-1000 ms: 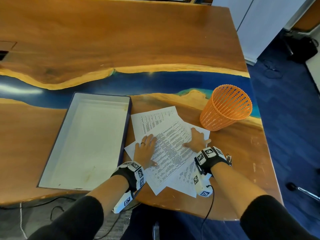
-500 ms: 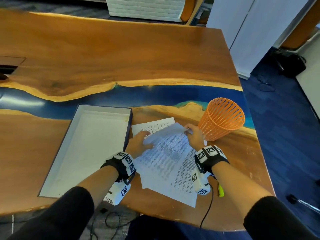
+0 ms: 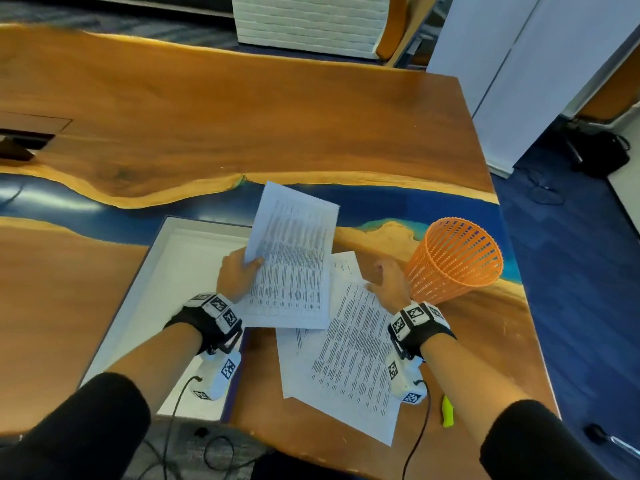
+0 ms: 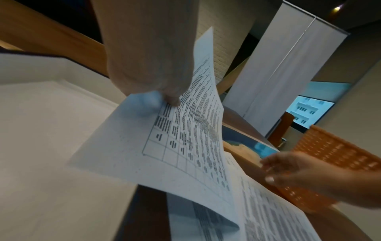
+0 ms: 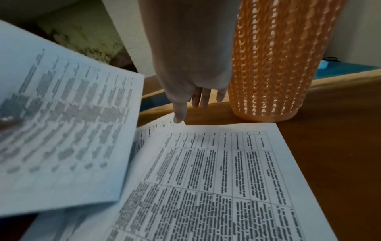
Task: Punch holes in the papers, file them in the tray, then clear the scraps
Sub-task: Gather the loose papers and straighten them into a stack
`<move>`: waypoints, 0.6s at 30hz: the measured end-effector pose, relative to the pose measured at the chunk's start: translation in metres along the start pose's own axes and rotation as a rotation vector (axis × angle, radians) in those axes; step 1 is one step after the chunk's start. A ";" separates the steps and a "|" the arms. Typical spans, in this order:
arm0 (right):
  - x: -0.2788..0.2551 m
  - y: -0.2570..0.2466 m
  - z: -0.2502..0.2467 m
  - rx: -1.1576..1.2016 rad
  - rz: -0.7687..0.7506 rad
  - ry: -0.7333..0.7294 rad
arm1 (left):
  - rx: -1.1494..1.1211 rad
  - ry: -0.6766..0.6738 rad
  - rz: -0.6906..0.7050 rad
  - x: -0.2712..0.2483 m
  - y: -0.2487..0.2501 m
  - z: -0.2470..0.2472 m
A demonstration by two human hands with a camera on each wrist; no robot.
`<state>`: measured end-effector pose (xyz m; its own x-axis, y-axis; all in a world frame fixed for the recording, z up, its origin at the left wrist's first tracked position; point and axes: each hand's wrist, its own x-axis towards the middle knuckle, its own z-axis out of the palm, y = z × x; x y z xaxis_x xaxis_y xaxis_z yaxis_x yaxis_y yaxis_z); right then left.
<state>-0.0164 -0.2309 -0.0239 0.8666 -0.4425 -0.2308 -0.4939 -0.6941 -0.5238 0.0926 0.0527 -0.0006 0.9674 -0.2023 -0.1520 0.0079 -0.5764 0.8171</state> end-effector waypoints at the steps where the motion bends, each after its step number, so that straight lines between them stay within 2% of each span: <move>1: 0.002 0.002 0.005 -0.046 -0.005 -0.050 | 0.007 0.018 -0.006 0.006 -0.002 -0.005; 4: 0.007 0.003 0.016 -0.163 -0.022 -0.133 | 0.031 0.063 -0.016 0.019 -0.008 -0.017; 10: 0.013 0.001 0.033 -0.320 -0.036 -0.155 | 0.056 0.085 -0.007 0.027 -0.010 -0.024; 18: 0.019 0.001 0.032 -0.296 0.047 -0.240 | 0.052 0.066 -0.019 0.030 -0.010 -0.024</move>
<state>0.0017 -0.2213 -0.0549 0.8173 -0.3566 -0.4527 -0.5025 -0.8255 -0.2568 0.1272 0.0712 0.0002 0.9819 -0.1391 -0.1289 0.0151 -0.6200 0.7845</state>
